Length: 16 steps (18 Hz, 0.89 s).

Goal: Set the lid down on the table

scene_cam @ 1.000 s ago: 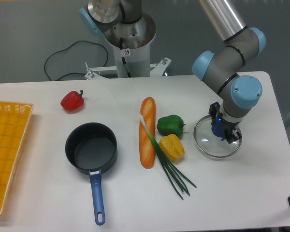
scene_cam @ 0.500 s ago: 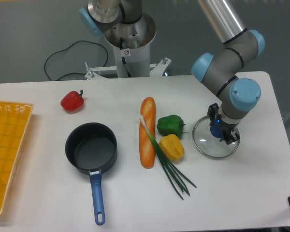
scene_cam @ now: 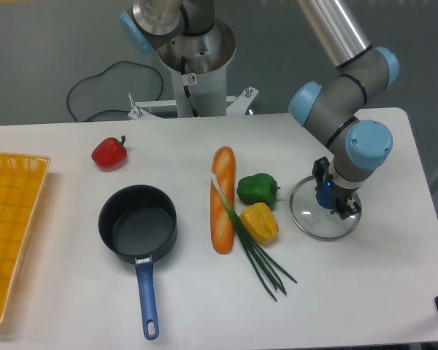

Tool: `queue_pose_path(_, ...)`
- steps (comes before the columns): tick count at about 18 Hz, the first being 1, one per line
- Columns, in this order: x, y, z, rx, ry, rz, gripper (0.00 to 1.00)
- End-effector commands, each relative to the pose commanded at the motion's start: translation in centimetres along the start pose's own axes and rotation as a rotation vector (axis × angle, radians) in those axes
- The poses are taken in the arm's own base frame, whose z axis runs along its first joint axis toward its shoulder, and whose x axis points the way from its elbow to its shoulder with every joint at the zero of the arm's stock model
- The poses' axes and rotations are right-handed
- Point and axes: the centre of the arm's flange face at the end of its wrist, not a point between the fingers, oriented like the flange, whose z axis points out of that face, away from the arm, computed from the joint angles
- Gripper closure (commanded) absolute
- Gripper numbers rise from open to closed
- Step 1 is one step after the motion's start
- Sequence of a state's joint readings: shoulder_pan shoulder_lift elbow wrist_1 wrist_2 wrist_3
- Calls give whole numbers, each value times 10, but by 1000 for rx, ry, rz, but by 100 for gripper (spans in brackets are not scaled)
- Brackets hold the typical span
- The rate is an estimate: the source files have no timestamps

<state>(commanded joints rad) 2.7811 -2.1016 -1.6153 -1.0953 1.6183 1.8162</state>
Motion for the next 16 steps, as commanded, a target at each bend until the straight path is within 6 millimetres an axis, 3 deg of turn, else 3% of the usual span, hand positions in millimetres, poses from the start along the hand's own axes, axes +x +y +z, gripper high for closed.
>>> queue_pose_path(1,0,0,0,0,0,0,35)
queue_pose_path(3,0,0,0,1,-2,1,6)
queue_pose_path(4,0,0,0,1,-2,1,0)
queue_pose_path(13,-4,-7,-14,-14,-26,12,0)
queue_pose_path(15,-13,-16,-33,-33,-58,30,0)
queue_pose_path(16,-13,-17,-32,-31,-57,32,0)
